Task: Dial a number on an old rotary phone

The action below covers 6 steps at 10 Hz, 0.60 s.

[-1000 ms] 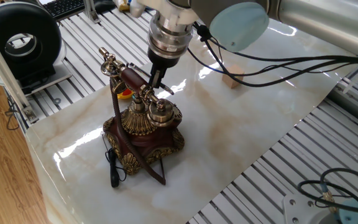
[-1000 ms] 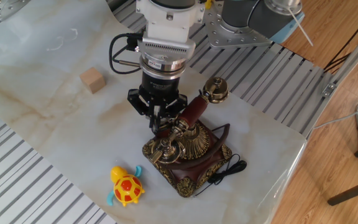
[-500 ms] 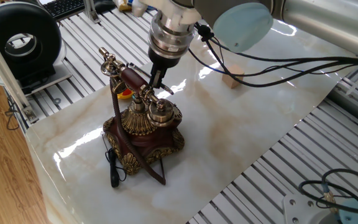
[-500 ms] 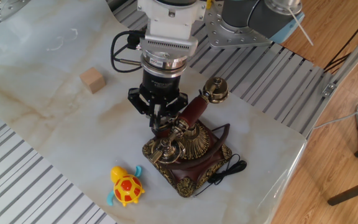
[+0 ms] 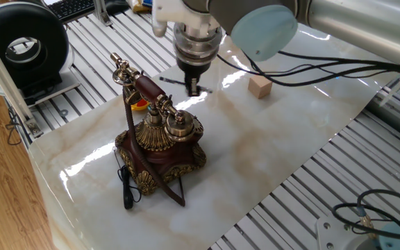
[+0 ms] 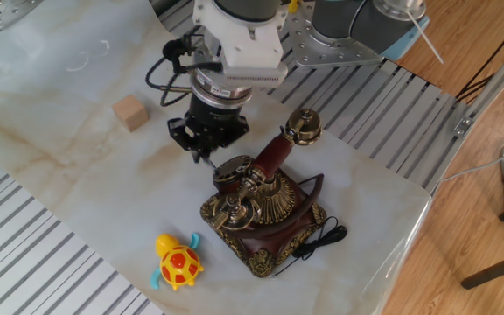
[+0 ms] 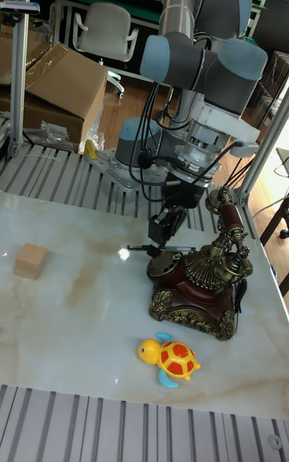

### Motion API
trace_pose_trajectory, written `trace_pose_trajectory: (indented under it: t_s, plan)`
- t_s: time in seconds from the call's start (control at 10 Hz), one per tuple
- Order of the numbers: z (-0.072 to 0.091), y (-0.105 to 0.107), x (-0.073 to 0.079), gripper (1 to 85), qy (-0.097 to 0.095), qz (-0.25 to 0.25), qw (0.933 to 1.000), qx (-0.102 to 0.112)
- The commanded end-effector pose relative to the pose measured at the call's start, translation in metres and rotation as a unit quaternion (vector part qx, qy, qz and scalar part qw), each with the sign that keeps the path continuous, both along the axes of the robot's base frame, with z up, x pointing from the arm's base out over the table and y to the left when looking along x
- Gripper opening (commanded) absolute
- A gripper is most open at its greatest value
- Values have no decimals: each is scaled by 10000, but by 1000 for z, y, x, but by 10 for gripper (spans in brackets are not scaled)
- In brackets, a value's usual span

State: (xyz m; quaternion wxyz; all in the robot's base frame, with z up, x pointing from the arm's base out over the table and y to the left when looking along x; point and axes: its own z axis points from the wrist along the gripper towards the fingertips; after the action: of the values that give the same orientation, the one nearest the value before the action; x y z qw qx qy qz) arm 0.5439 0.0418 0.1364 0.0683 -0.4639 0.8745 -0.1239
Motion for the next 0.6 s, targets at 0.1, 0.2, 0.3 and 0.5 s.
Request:
trace_pose_trajectory:
  t_s: [0.1,0.2,0.3,0.5]
  plan:
    - [-7,-14,-5,13,340,343,9980,-400]
    - [-7,-13,-1,13,344,357,9979,-419]
    - [-8,-13,-1,13,356,339,9979,-415]
    - [-6,-29,-1,13,410,487,9951,-756]
